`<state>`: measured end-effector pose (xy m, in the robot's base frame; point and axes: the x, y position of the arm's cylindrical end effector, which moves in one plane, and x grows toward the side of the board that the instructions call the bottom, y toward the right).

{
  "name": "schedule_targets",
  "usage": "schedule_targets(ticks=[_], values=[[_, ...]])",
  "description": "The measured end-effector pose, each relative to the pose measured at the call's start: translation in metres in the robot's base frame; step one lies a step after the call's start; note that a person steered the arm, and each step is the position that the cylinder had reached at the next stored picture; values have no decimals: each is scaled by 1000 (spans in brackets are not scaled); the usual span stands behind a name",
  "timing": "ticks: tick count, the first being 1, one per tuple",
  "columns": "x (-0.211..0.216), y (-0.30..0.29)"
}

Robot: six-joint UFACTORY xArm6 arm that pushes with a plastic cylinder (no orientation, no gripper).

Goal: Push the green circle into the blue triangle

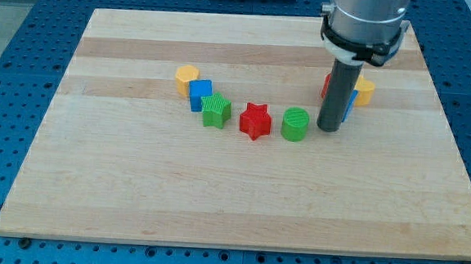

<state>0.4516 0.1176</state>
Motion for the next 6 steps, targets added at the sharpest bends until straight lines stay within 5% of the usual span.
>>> schedule_targets(ticks=[2,4,6], values=[[46,-4],[37,-110],[10,-60]])
